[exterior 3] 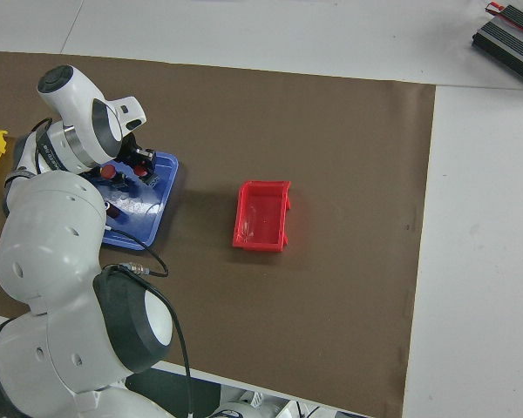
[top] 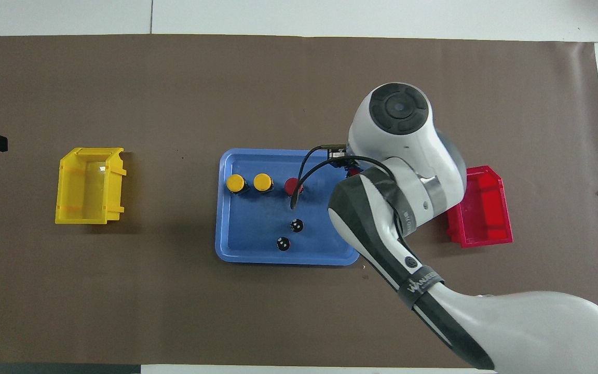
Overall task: Sort red and yellow buttons by color
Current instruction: 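Carry the red button to the red bin while the left gripper reaches yellow, then grasp a yellow button with the left gripper while the right gripper releases red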
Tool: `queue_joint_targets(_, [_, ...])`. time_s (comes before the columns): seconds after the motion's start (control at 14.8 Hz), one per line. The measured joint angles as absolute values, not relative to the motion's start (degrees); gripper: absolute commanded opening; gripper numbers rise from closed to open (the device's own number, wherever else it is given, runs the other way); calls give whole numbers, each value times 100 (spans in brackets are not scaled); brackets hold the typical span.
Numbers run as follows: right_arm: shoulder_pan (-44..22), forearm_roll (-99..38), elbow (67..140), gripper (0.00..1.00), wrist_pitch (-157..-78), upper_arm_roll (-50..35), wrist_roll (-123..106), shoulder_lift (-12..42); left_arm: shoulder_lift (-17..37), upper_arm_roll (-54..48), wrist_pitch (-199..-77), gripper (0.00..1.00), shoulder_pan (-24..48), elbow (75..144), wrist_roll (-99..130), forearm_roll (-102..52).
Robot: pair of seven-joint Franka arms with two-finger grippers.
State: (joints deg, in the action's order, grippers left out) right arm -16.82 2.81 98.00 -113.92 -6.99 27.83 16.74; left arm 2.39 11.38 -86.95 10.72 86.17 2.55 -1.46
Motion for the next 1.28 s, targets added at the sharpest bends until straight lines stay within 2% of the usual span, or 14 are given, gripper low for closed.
queue_joint_targets(0.27, [-586, 249, 10203, 20, -10740, -685, 1139, 622, 239, 1013, -8748, 100, 1278, 8629, 589, -159])
queue_joint_targets(0.54, [486, 107, 11160, 20, -10785, -673, -291, 3, 149, 63, -9440, 100, 1713, 9106, 2429, -178])
queue_joint_targets(0.68, [816, 52, 11665, 20, -11121, -673, -665, -162, 134, -432, -9875, 100, 1882, 9464, 3200, -177])
queue_joint_targets(0.95, [966, -135, 12535, 20, -11854, -696, -819, -436, 258, -2096, -10771, 99, 1125, 10293, 3876, -166])
queue_joint_targets(1.08, [934, -160, 12677, 20, -11944, -717, -794, -514, 432, -2287, -11116, 97, 1088, 10615, 3928, -140])
queue_joint_targets(1.28, [934, -167, 12845, 21, -11992, -730, -790, -575, 656, -2306, -11644, 85, 1088, 10979, 3927, -75])
